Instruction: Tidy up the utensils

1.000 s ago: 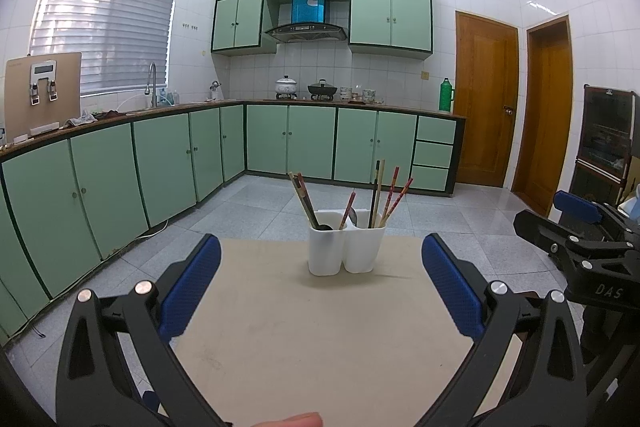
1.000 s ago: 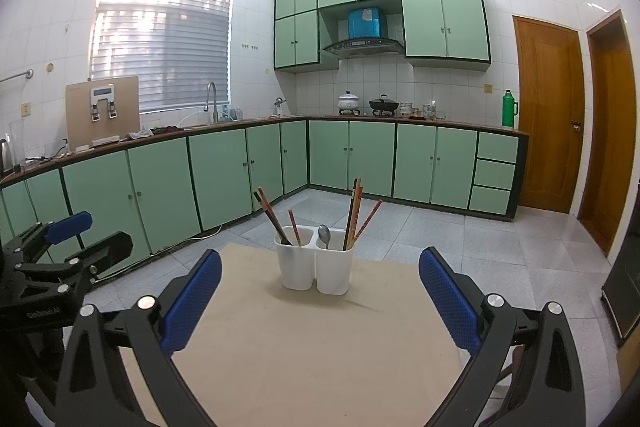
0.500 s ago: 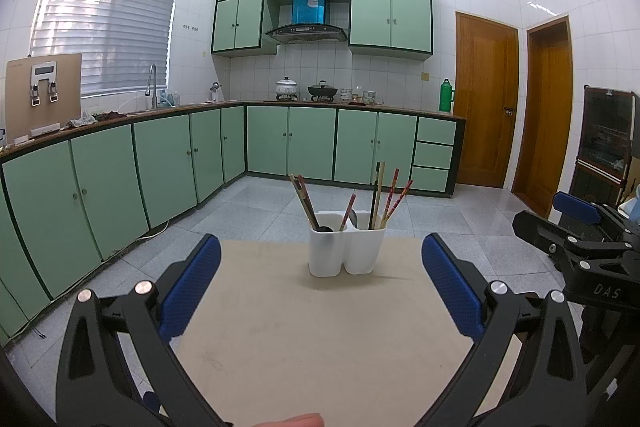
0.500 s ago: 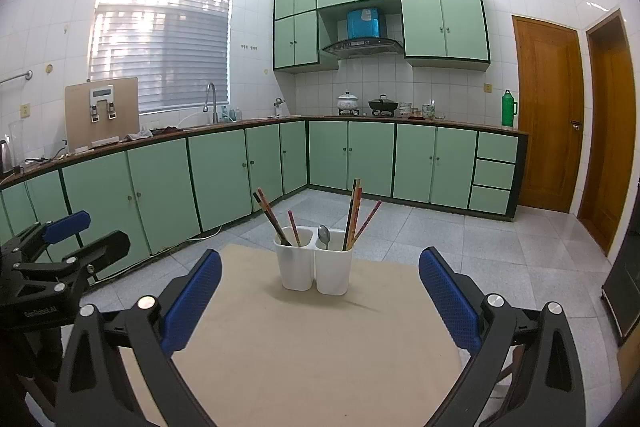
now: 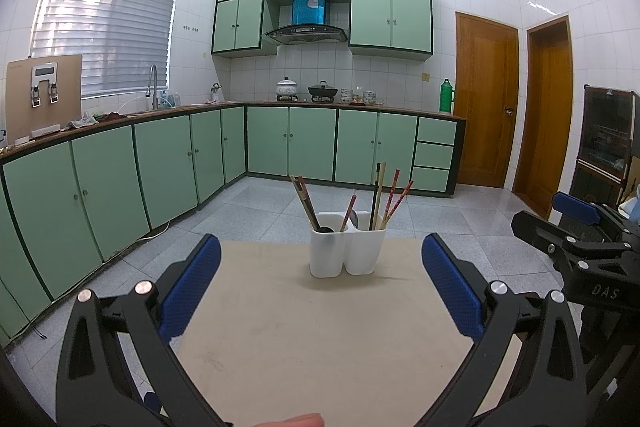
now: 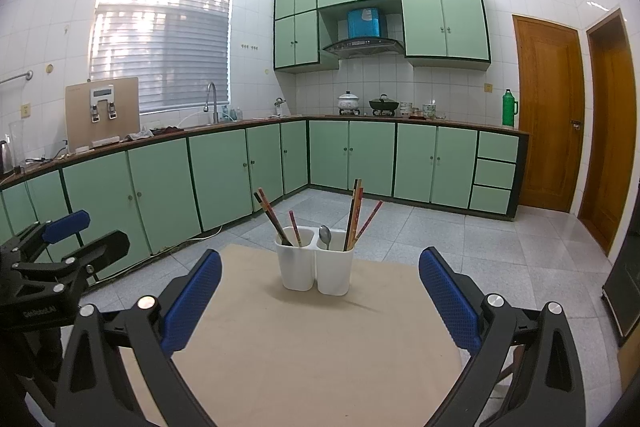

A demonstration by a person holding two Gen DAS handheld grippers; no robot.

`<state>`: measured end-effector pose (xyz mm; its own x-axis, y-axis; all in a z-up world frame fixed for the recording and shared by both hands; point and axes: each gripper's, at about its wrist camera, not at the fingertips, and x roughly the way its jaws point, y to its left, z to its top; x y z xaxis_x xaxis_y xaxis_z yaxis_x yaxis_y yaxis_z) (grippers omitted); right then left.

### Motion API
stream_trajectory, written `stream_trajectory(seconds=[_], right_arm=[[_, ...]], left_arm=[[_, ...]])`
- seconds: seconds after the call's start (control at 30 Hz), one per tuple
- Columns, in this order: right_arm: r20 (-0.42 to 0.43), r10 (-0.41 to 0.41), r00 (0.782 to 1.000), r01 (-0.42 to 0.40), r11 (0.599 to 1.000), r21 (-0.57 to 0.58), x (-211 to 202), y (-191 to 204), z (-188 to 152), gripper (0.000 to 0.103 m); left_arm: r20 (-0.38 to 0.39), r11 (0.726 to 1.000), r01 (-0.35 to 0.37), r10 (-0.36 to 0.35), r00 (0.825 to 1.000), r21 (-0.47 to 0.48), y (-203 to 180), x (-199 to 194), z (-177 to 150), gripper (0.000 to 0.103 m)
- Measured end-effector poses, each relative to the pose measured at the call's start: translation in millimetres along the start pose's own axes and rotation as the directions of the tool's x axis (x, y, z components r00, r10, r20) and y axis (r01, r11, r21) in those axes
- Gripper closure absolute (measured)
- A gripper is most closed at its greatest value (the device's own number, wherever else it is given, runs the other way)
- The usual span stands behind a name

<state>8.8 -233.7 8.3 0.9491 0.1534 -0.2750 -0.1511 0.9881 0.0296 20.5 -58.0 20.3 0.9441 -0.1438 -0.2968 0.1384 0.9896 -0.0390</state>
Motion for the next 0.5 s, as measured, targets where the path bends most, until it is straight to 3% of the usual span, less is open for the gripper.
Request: stream_trajectory(seconds=[0.5], right_arm=[[-0.001,0.000,1.000,0.000,1.000,0.002,-0.8,-0.6,1.2,0.006]], left_arm=[[0.000,1.000,-0.001,0.001,1.000,0.001,-0.4,0.2,-0.1,0.006]])
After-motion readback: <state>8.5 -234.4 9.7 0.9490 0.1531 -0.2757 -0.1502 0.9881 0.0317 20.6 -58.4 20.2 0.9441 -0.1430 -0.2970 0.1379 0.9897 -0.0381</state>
